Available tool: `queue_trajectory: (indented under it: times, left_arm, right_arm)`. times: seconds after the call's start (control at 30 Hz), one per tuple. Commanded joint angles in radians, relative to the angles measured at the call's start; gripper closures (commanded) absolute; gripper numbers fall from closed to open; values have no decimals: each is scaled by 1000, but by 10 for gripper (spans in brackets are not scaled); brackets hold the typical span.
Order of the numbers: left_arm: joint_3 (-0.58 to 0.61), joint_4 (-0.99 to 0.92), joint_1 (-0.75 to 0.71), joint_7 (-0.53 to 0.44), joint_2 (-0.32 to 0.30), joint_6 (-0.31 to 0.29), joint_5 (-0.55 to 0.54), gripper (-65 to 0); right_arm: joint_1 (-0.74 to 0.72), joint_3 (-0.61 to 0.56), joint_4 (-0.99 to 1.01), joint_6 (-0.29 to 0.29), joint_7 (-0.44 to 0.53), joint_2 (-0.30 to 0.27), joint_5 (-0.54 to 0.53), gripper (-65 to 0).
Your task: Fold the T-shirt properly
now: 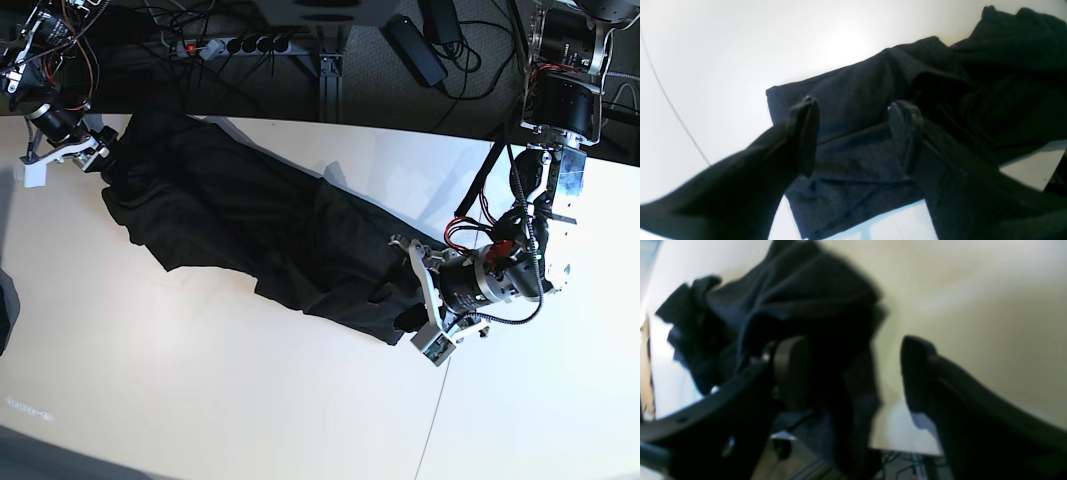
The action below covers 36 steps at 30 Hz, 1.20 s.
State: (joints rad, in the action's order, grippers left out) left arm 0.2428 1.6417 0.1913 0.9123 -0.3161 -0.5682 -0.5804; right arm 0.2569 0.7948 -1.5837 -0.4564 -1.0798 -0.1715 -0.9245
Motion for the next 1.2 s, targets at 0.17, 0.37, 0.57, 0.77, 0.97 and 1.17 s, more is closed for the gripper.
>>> queue_trajectory:
  times: [0.17, 0.37, 0.57, 0.77, 0.97, 1.17]
  left_arm:
    - [-4, 18, 22, -25, -18, 11, -19, -367]
    - [-4, 18, 22, -25, -22, 10, -33, -367]
    - [-4, 18, 22, -25, -22, 10, -34, -367]
    - [-4, 18, 21, -24, -22, 11, -39, -366]
    - [-4, 18, 22, -25, -22, 11, -60, -366]
    - [-4, 18, 21, -18, -23, 11, -60, -366]
  right_arm:
    - [-2, -8, -14, -72, 10, 18, -39, -416]
    - [-16, -10, -14, -76, 2, 57, -56, -416]
    - [-30, -14, -14, -75, 2, 58, -59, -415]
    - [-46, -82, -12, -75, 3, 58, -60, -413]
    - [-46, -145, 8, -75, 26, 58, -58, -223]
    - [-46, -145, 35, -76, 97, 58, 40, 0]
